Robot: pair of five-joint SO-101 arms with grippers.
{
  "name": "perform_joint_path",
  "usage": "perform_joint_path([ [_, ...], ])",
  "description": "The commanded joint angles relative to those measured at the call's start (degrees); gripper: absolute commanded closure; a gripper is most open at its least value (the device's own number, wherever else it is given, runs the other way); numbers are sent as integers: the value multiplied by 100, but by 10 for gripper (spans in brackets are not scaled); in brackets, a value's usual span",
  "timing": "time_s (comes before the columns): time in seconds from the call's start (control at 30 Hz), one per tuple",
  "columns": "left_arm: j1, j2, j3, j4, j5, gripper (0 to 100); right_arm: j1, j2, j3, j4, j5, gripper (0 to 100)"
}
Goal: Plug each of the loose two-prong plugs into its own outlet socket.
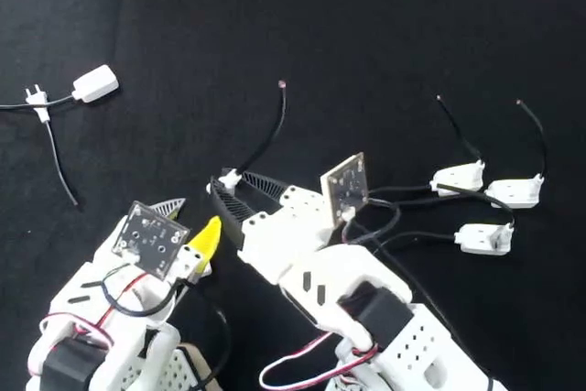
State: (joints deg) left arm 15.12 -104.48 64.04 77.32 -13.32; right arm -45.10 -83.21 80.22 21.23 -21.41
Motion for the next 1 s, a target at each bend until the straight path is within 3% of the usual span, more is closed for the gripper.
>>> perform_joint_path([
  [0.0,66,-26,-330,-9,123,812,-44,-31,-31,-105,-79,987],
  [0.77,-505,-26,-365,-185,211,812,-264,-31,-365,571,123,987],
  [0.97,-593,-26,-374,404,-633,812,97,-13,-488,668,378,987],
])
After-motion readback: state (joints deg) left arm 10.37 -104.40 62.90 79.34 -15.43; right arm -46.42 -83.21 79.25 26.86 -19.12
